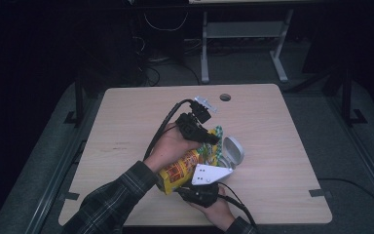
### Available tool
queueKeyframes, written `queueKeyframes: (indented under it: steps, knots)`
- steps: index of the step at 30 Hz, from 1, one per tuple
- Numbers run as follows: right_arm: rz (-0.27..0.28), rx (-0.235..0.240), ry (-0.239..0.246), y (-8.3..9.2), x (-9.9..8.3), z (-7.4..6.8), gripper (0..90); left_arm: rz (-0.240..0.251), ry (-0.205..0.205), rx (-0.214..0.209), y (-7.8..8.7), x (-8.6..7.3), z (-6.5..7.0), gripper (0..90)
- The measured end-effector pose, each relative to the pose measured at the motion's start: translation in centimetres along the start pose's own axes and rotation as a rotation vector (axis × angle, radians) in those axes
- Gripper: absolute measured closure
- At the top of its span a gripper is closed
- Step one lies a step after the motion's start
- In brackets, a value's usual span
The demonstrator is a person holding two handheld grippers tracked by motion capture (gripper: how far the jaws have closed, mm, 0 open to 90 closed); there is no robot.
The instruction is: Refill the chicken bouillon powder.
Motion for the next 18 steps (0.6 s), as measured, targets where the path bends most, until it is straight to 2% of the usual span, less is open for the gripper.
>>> queueKeyframes:
  steps: [18]
  knots:
    - [0.007,-0.001,0.001,0.06,0.09,-0.01,90.0,-0.007,-0.005,0.002,-0.01,0.18,0.10,89.9]
Point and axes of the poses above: each handheld gripper's, and its own axes: y roughly backward along the jaws, x roughly out of its top, z roughly to its right, the point moved 1 cm from there along -y, roughly forward along the jaws, and after that the axes turned 5 degrees about x, right-handed, at the moved point
